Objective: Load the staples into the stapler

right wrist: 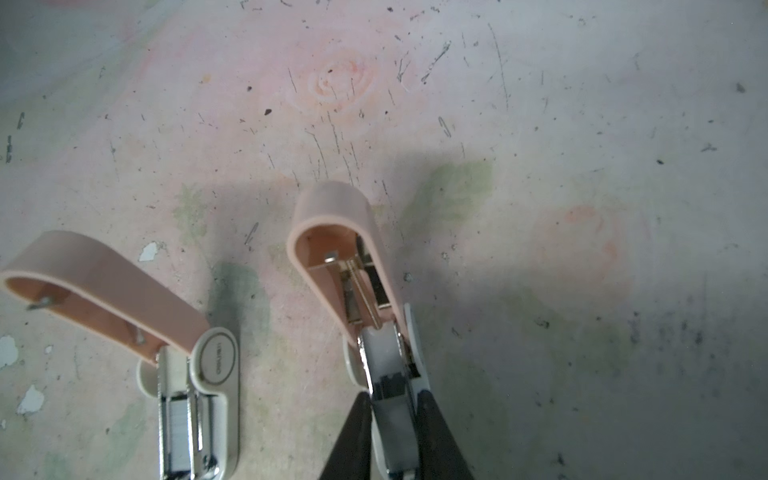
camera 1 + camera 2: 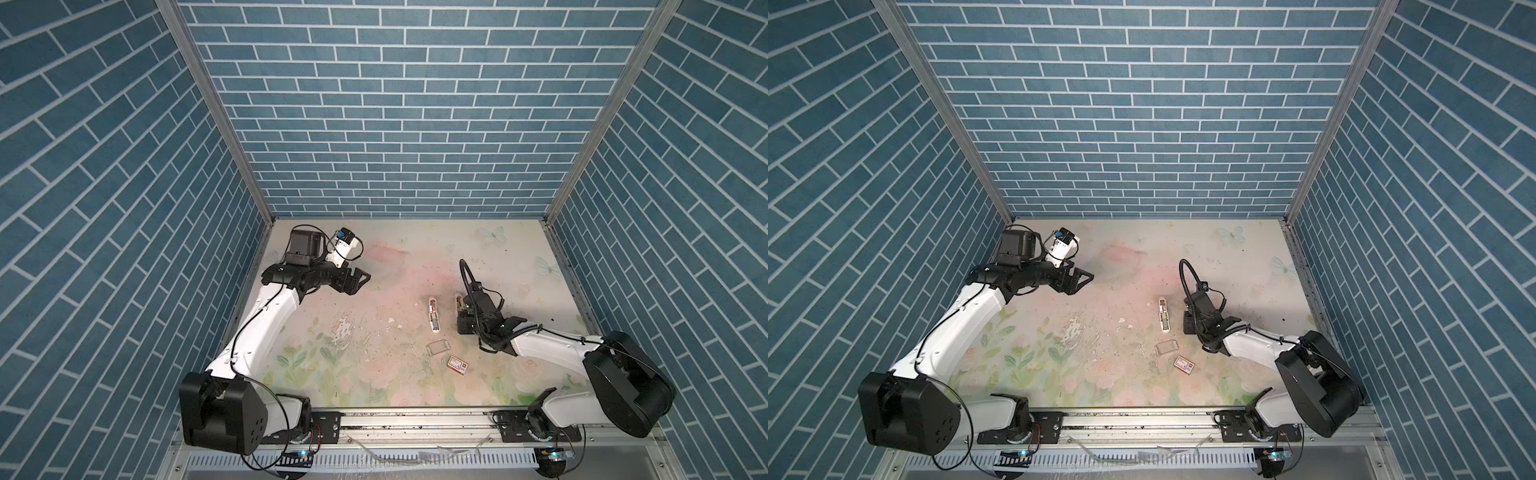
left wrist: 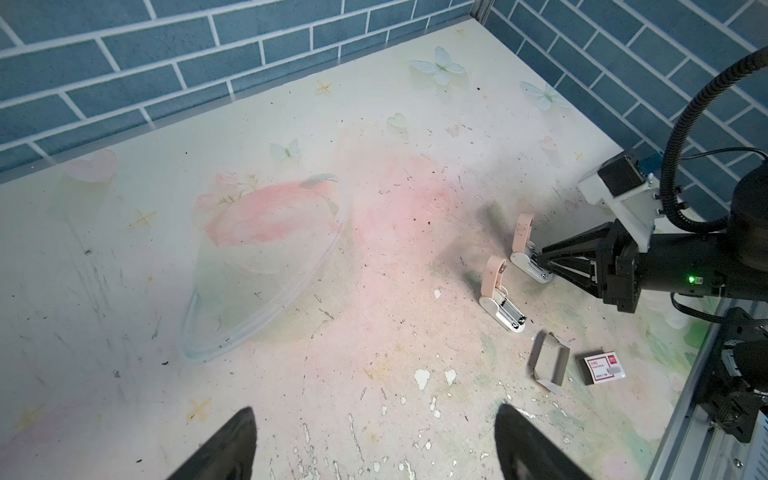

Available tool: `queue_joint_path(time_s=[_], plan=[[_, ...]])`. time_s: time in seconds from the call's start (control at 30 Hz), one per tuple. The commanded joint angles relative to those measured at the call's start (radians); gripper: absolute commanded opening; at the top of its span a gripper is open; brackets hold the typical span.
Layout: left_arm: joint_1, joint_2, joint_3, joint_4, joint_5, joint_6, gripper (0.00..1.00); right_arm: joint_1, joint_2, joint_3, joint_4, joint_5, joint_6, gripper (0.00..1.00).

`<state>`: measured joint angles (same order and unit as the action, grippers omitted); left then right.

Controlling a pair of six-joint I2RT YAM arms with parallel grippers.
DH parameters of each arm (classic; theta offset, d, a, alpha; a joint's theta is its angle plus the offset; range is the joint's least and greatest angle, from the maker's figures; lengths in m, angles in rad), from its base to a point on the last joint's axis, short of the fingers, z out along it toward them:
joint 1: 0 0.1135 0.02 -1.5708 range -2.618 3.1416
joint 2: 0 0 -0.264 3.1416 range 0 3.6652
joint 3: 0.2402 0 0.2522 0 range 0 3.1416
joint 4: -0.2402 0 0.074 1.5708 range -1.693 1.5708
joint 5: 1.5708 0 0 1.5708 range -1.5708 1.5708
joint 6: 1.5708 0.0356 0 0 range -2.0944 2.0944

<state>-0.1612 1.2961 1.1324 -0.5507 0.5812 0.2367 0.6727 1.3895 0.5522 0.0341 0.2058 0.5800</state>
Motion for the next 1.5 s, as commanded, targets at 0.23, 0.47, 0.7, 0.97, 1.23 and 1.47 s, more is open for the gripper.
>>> queue_joint_path(time_s=[0.23, 0.47, 0.7, 0.97, 1.23, 1.47], plan=[[0.008, -0.017, -0.01, 0.006, 0.005, 0.003, 0.91, -0.004, -0.021, 0.015, -0.033, 0.004, 0.014, 0.25], [0.008, -0.02, -0.009, 0.005, 0.005, 0.003, 0.91, -0.004, -0.036, 0.025, -0.045, 0.007, 0.004, 0.29], [0.008, -0.016, -0.009, 0.005, 0.005, 0.003, 0.9, -0.004, -0.047, 0.06, -0.101, 0.011, -0.022, 0.32], [0.008, -0.009, 0.001, -0.002, 0.007, 0.003, 0.91, -0.005, -0.077, 0.085, -0.151, 0.049, -0.026, 0.31], [0.008, -0.011, -0.005, 0.002, 0.006, 0.003, 0.91, -0.018, -0.01, 0.137, -0.174, 0.054, -0.042, 0.29], [0.008, -0.011, -0.008, 0.004, 0.006, 0.003, 0.91, -0.027, 0.02, 0.14, -0.158, 0.049, -0.038, 0.28]])
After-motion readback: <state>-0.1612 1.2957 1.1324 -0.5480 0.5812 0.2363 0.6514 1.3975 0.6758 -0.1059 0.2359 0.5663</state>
